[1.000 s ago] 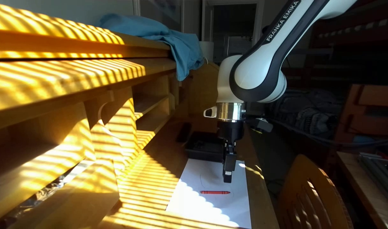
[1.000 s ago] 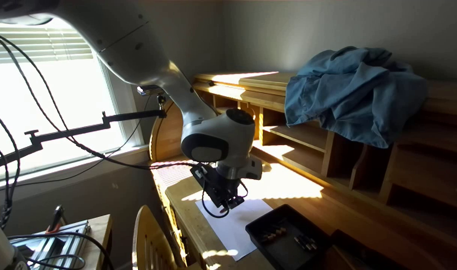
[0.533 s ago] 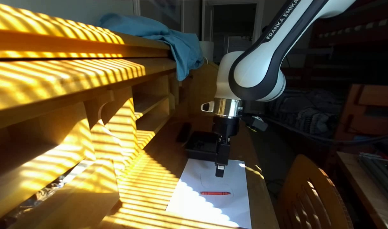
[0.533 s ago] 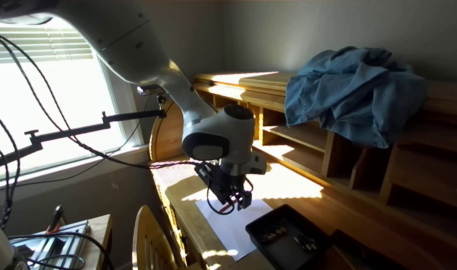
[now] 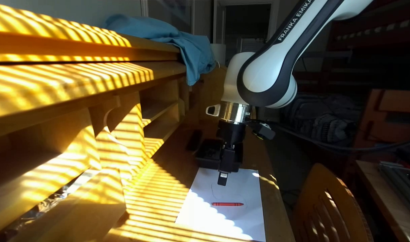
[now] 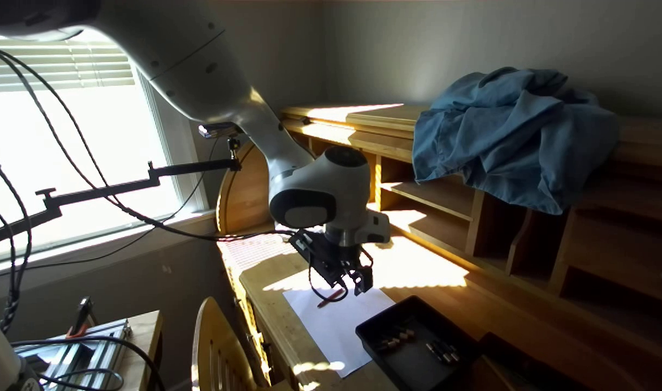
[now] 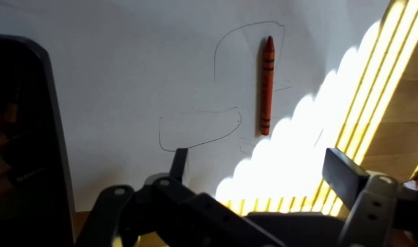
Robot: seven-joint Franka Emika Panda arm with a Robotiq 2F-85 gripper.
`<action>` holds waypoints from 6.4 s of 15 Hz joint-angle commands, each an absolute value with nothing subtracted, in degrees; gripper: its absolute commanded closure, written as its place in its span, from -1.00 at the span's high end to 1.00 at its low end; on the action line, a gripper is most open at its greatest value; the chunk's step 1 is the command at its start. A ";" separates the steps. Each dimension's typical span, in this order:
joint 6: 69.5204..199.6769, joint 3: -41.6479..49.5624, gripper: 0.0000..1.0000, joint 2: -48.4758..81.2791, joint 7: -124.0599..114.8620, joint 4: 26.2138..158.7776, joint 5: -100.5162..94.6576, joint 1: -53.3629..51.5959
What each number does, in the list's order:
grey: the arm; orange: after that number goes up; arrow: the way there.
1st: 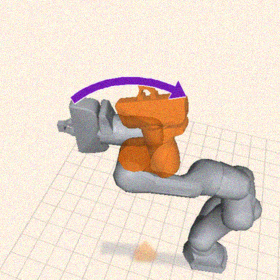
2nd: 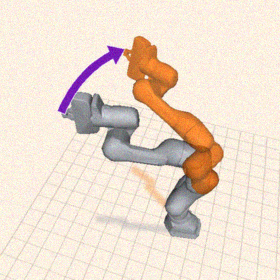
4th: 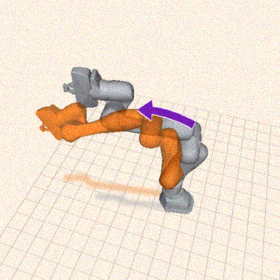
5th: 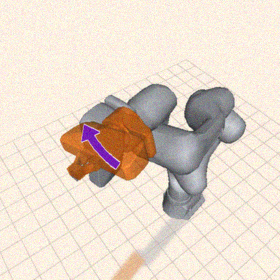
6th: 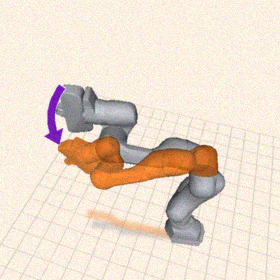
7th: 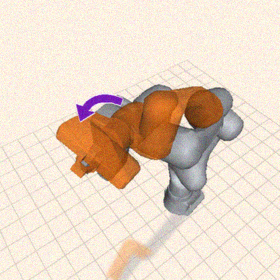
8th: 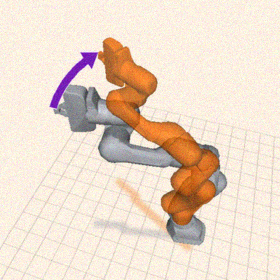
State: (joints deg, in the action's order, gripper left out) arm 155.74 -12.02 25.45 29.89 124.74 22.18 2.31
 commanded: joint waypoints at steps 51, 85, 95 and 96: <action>155.89 -13.41 -0.70 34.91 21.23 117.73 9.85 0.09; 160.86 -15.20 0.10 33.05 20.31 121.15 9.67 0.87; 160.68 -15.18 -0.23 32.90 20.44 122.17 8.90 1.08; 160.66 -15.17 -0.31 32.91 20.43 122.13 8.74 1.07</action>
